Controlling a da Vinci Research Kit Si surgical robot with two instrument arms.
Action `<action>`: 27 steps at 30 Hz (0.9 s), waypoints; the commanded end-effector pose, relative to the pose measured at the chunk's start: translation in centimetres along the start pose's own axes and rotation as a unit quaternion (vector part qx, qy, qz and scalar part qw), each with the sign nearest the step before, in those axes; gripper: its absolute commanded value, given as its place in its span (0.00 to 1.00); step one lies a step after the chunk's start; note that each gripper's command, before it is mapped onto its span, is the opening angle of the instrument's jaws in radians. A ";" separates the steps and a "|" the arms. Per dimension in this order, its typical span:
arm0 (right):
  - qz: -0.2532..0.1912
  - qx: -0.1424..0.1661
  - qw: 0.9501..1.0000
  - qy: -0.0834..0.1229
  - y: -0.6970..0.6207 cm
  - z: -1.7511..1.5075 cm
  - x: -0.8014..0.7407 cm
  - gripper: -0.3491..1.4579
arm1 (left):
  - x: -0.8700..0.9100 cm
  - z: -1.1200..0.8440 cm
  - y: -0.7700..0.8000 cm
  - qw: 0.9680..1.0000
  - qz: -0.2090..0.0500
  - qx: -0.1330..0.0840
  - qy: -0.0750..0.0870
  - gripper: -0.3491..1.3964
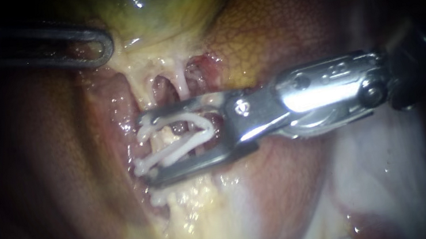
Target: Clipping third clip left tube
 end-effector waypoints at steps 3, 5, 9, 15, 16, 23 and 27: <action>-0.001 0.002 1.000 0.000 0.02 -0.06 -0.03 0.43 | 0.00 0.00 0.00 1.000 0.000 0.000 0.000 0.00; -0.002 0.002 1.000 0.000 0.07 -0.08 -0.06 0.43 | 0.00 0.00 0.00 1.000 0.000 0.000 0.000 0.00; -0.004 0.002 1.000 -0.001 0.15 -0.07 -0.16 0.43 | 0.00 0.00 0.00 1.000 0.000 0.000 0.000 0.00; 0.011 -0.001 1.000 -0.002 0.32 -0.04 -0.38 0.43 | 0.00 0.00 0.00 1.000 0.000 0.000 0.000 0.00; 0.013 -0.002 1.000 -0.002 0.35 -0.04 -0.40 0.43 | 0.00 0.00 0.00 1.000 0.000 0.000 0.000 0.00; 0.039 -0.007 0.999 0.001 0.58 0.02 -0.55 0.43 | 0.00 -0.01 0.00 1.000 0.000 0.000 0.000 0.00; 0.055 -0.004 0.998 0.007 0.66 0.09 -0.62 0.43 | 0.01 -0.01 0.00 1.000 0.000 0.000 0.000 0.00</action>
